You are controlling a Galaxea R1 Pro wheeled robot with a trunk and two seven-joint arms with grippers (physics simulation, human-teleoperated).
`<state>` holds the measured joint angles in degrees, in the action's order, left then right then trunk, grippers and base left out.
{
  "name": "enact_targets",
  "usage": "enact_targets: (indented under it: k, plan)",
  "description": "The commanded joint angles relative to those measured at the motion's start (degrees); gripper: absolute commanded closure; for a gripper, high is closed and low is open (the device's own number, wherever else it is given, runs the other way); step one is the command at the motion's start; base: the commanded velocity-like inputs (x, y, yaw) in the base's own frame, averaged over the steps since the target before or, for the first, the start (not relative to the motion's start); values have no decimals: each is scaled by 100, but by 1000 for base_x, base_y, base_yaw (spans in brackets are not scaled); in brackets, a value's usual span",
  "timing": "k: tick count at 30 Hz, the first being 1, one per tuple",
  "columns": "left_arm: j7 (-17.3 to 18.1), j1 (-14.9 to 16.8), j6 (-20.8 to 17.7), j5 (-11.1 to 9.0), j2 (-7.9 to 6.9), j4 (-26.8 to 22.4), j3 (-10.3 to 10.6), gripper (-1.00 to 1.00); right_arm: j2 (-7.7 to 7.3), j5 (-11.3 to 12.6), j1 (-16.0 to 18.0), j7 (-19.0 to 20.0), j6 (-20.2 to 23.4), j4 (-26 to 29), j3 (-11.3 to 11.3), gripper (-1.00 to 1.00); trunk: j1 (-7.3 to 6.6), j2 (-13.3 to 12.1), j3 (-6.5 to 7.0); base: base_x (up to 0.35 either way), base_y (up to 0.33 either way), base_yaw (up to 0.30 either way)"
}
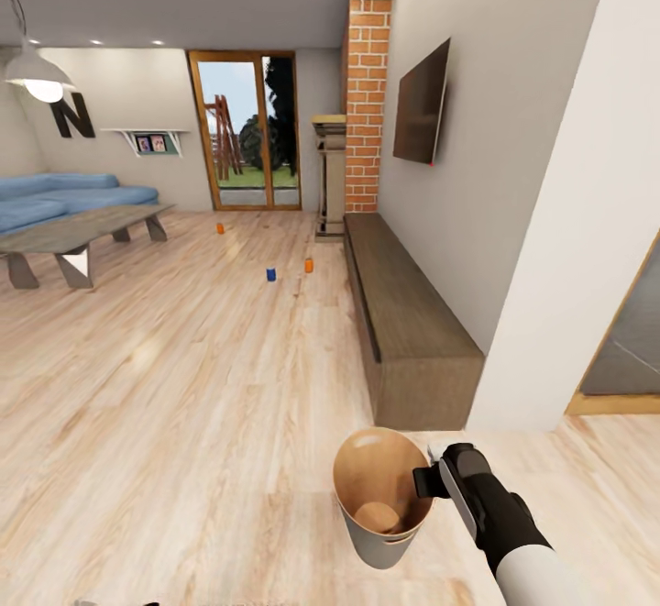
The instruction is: Put the three can of soda from the living room inside the tash can in the kitchen.
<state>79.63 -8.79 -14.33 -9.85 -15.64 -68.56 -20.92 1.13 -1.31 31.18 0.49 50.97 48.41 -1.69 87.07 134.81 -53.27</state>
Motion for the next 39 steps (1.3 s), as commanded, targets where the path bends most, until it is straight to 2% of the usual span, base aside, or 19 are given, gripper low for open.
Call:
enact_targets:
  k: [1, 39]
  plan:
    - [0, 0, 0, 0, 0, 0, 0, -100, 1, 87, 2, 21, -1, 2, 2, 100, 0, 0, 1, 0, 0, 286]
    - [0, 0, 0, 0, 0, 0, 0, -100, 1, 87, 2, 21, -8, 2, 2, 100, 0, 0, -27, 0, 0, 281]
